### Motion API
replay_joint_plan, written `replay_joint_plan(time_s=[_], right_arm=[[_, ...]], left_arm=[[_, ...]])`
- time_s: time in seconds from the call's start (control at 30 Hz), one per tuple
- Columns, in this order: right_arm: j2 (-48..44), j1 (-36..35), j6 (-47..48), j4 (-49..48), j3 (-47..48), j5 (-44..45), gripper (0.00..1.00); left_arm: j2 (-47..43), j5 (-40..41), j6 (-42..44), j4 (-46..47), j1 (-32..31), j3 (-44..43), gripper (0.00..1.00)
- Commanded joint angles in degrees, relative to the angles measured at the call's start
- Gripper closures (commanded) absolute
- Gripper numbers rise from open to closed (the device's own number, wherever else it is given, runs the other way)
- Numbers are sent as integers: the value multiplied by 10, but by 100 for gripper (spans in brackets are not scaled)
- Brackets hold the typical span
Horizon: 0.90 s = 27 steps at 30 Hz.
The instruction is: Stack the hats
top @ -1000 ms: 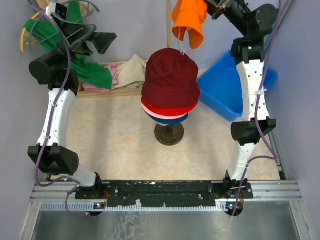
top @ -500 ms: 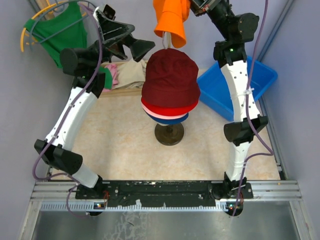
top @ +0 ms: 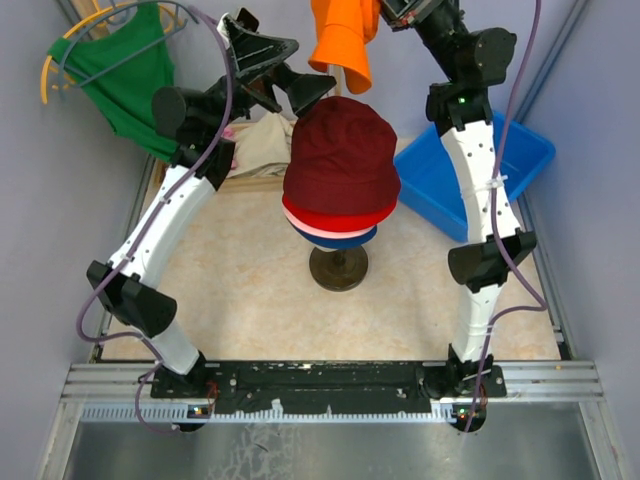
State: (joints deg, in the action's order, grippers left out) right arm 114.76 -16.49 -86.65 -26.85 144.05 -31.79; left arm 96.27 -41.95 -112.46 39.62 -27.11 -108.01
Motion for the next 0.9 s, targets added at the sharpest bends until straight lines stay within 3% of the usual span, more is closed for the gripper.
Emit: replay_joint_plan(time_s=[0.0, 0.17, 0.47, 0.77, 0.87], right_arm=[[-35, -7, 23, -21, -11, -8, 100], [-55, -7, 35, -8, -32, -33, 100], [-92, -6, 36, -4, -62, -56, 100], [-109, -6, 40, 8, -58, -72, 100], [-119, -6, 44, 9, -73, -79, 100]], left_arm=[[10, 23, 19, -3, -10, -31, 1], [16, 33, 41, -21, -11, -45, 2], [12, 28, 86, -54, -10, -40, 19], [8, 21, 119, -72, -10, -17, 39], [11, 18, 127, -77, -10, -19, 54]])
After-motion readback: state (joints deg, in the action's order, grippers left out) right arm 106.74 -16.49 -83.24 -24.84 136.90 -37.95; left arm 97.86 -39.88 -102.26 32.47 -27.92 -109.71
